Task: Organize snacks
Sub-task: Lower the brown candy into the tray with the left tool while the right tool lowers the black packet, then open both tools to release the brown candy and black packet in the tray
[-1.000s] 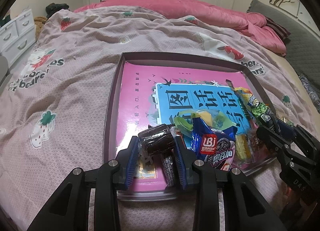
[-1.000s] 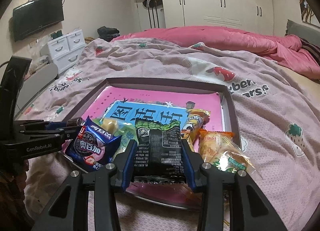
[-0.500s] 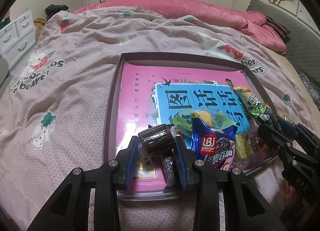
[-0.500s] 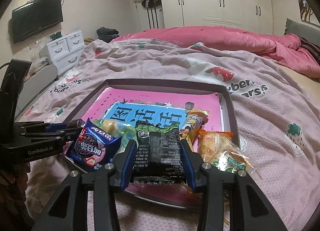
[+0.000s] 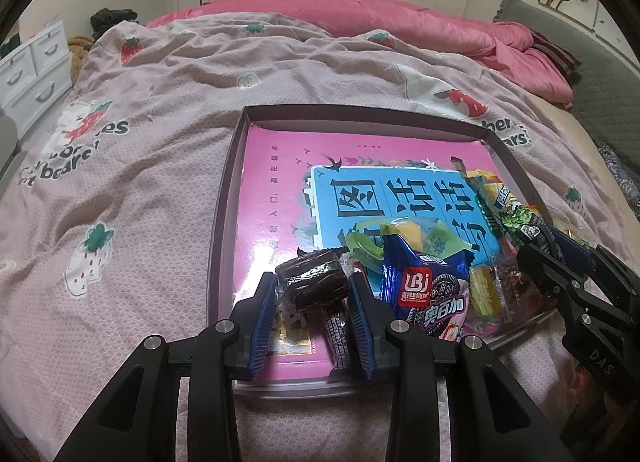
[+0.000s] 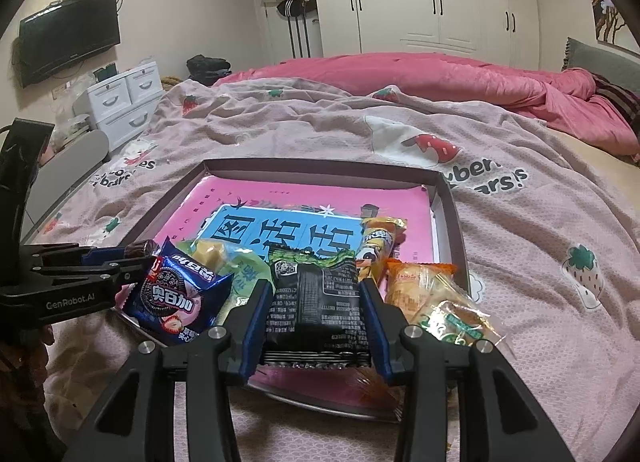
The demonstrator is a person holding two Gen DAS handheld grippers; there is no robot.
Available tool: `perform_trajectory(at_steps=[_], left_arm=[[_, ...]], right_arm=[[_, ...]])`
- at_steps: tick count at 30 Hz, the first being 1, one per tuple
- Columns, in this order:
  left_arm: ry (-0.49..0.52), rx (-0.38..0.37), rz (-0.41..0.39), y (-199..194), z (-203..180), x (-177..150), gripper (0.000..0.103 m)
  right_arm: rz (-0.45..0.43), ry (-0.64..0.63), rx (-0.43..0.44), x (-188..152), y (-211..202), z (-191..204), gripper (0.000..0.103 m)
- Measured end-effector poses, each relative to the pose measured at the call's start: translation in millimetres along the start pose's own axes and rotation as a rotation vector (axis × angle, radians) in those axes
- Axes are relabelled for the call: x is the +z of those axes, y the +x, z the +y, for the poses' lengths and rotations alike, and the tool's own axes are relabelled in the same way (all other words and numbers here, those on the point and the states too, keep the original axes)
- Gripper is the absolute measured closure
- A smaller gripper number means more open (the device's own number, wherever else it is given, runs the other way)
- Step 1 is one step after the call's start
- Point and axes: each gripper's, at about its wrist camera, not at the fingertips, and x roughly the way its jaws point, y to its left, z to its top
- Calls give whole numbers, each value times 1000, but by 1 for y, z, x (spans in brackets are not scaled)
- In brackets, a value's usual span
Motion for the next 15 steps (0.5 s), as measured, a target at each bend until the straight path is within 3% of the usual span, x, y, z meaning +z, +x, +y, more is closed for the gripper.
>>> perform_trajectory(at_steps=[11,15], left_arm=[[-12,-5,-7,-6,3,2,54],[-16,-2,-20,-12,2,3,45]], right_arm=[[-17,16,-4,1,-4,-2,54],[-32,25,-10,2,-8,-3,50]])
